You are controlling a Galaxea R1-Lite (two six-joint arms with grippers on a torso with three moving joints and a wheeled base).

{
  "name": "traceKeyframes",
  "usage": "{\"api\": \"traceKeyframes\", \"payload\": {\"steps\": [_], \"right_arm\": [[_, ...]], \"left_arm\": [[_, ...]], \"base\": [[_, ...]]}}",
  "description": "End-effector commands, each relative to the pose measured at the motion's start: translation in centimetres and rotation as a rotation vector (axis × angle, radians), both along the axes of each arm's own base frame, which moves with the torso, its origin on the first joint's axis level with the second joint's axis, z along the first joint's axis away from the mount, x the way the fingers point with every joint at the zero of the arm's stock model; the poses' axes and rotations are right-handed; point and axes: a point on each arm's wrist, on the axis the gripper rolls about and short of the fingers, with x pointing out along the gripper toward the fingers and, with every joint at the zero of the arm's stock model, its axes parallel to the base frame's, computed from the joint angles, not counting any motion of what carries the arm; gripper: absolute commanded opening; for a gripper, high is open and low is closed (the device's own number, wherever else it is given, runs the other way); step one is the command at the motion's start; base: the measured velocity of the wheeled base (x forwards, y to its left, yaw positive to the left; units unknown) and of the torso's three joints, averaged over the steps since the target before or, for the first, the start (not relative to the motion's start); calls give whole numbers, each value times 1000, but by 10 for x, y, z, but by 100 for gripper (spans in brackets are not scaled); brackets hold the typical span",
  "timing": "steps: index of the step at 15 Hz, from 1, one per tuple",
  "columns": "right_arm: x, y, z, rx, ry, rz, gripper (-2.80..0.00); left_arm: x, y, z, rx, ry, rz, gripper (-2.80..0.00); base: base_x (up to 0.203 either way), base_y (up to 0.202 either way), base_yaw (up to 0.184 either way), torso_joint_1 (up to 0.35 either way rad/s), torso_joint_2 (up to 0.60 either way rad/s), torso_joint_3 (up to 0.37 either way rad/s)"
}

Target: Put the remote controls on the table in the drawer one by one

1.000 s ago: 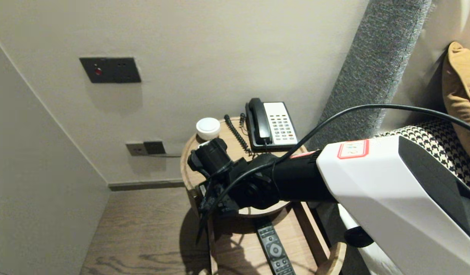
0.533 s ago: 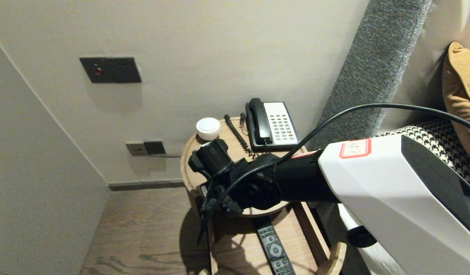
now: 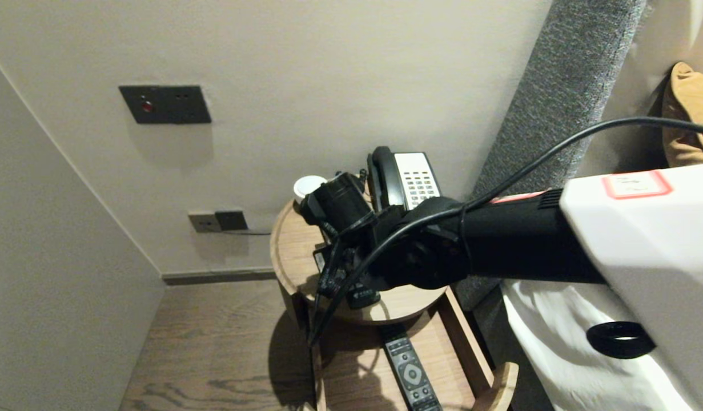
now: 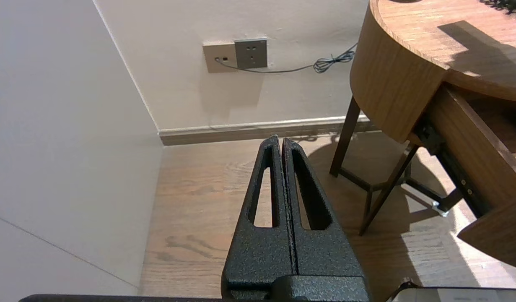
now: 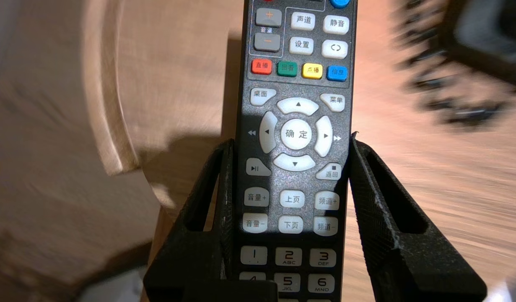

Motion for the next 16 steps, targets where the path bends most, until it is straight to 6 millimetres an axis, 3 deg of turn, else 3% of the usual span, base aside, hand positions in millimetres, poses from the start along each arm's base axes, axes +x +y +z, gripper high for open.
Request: {"api": "traceKeyframes", "payload": {"steps": [1, 4, 8, 13, 16], "right_arm": [[-9, -25, 42, 70, -53, -29, -280], [-14, -54, 69, 107, -53, -86, -280], [-37, -102, 93, 117, 44, -189, -280], [-67, -141, 72, 100, 180, -246, -280], [-85, -155, 53, 93, 264, -253, -280]], "left_arm": [[0, 0, 0, 0, 0, 0, -280], [0, 0, 0, 0, 0, 0, -280], [0, 0, 0, 0, 0, 0, -280], [0, 0, 0, 0, 0, 0, -280], [0, 0, 0, 0, 0, 0, -280]], "base": [[0, 0, 0, 0, 0, 0], [0, 0, 0, 0, 0, 0], [0, 0, 0, 0, 0, 0], [0, 0, 0, 0, 0, 0], [0, 0, 0, 0, 0, 0]]}}
